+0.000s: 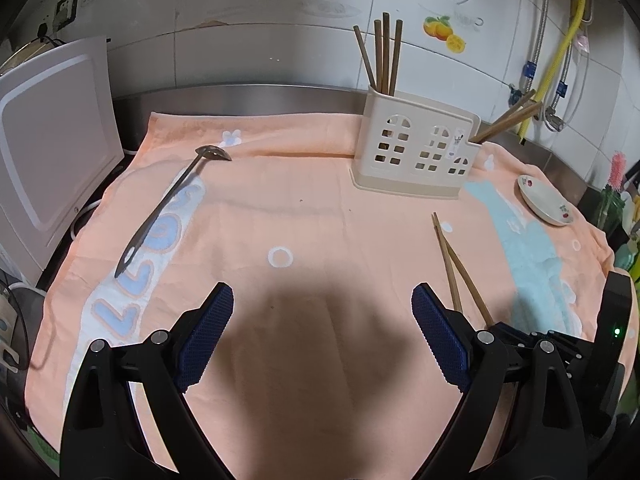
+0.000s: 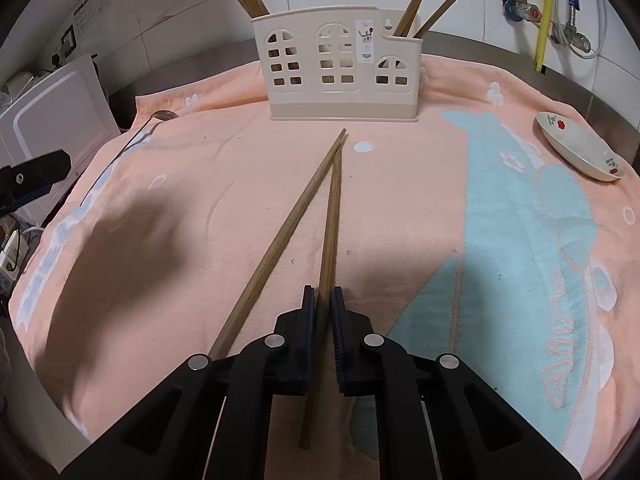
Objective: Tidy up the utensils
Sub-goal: 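Close the left tool on a chopstick while the right tool grasps the other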
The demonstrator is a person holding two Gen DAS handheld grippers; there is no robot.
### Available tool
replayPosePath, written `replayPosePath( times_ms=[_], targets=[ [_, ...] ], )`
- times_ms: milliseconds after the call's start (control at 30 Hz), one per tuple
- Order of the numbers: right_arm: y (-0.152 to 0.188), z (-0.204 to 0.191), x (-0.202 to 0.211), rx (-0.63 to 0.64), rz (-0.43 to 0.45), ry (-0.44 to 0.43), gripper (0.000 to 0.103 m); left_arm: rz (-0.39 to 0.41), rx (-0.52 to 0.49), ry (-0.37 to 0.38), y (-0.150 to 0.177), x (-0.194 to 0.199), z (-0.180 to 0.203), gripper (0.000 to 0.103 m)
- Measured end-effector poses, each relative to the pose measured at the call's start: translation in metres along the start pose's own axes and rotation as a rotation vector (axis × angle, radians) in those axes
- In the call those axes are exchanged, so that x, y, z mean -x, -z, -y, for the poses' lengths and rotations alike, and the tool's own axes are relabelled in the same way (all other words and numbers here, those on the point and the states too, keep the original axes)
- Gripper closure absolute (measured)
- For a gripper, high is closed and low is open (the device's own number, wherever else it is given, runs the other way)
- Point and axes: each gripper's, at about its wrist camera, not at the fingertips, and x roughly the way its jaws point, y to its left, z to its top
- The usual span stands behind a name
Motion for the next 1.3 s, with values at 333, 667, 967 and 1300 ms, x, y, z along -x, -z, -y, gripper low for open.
replayPosePath(
  times_ms=[333,667,967,1300],
  targets=[
    [-0.006,0.014,0.029,-0.017,0.069,0.010,0.096,-0.024,-0.027,0.038,0.008,-0.002,0.019,0.014],
    [-0.009,0.026,0.067,-0.008,0.149,-0.008,0.097,-0.101,-0.108,0.135,0.031,-0.020,0.065,0.027],
    [-0.013,0.040,0.089,-0.013,0.204,-0.012,0.096,-0.190,-0.150,0.221,0.045,-0.050,0.099,0.060],
    [-0.014,0.052,0.095,-0.014,0.220,-0.015,0.096,-0.238,-0.153,0.238,0.043,-0.078,0.122,0.085]
  ],
)
